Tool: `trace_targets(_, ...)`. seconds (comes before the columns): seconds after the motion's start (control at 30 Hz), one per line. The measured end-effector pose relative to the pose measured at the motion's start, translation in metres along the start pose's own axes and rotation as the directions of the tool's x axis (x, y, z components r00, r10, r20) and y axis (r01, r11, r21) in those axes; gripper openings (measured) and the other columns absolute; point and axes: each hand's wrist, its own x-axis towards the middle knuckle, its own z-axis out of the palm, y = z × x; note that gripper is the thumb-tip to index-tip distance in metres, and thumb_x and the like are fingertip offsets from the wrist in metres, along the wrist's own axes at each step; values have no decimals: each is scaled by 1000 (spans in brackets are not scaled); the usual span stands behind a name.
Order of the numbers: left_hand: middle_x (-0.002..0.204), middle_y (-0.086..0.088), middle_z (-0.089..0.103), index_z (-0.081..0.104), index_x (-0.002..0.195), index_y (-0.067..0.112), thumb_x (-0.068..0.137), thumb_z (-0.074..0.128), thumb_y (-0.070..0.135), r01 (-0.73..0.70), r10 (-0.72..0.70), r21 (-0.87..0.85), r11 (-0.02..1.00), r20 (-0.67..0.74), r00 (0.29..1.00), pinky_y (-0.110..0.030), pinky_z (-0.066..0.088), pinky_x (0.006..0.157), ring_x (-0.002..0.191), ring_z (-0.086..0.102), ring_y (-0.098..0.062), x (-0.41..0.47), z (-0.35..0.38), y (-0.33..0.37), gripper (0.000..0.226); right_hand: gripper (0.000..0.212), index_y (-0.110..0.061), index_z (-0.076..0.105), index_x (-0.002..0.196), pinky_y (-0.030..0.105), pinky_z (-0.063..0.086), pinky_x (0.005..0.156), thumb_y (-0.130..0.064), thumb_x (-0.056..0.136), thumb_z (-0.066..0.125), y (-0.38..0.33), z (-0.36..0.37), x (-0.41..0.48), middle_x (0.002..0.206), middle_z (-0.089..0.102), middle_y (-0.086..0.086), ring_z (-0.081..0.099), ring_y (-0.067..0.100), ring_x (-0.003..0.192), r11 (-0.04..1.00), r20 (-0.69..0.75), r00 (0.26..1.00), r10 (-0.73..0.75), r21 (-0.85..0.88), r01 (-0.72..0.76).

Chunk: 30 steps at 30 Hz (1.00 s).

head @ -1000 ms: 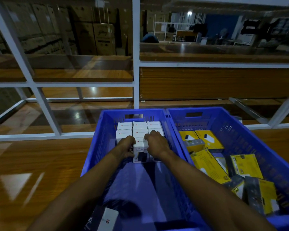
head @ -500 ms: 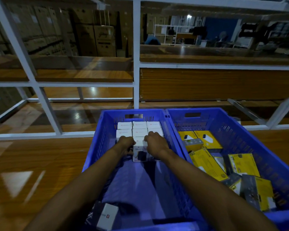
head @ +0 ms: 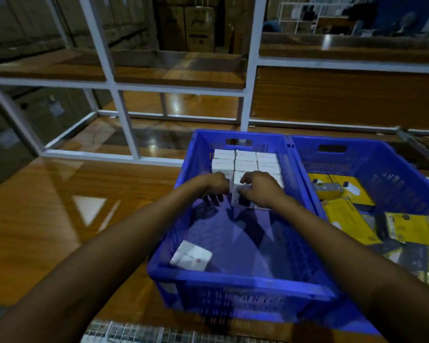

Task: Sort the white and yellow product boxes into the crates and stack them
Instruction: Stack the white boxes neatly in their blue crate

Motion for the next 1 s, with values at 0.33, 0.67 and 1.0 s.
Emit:
trace_targets(0.33, 89, -25, 59, 59, 111, -8, 88, 34, -8, -5, -3, 91, 996, 84, 996, -29, 44, 49, 68, 54, -31, -68, 6, -28, 34, 53, -10, 68, 107, 45, 53, 79, -58, 85, 66, -99, 6, -77, 100, 71, 10, 64, 28, 87, 951, 482, 825, -295, 69, 300)
trace_targets(0.67, 108, -30, 63, 55, 112, -9, 93, 36, 2, 18, -22, 81, 997, 50, 999, -32, 45, 57, 77, 51, -30, -65, 15, -45, 29, 52, -8, 49, 120, 41, 50, 67, -40, 85, 71, -121, 52, -81, 102, 62, 11, 59, 28, 84, 903, 608, 737, -297, -72, 423)
trace_targets(1.0, 68, -9, 71, 59, 90, 11, 93, 50, 19, -142, 5, -635, 760, -214, 977, -23, 36, 47, 51, 57, -18, -35, -31, -8, 12, 14, -12, 71, 100, 24, 45, 55, -18, 90, 64, -51, -23, -27, 84, 62, 2, 53, 12, 64, 876, 318, 938, -139, 481, -33)
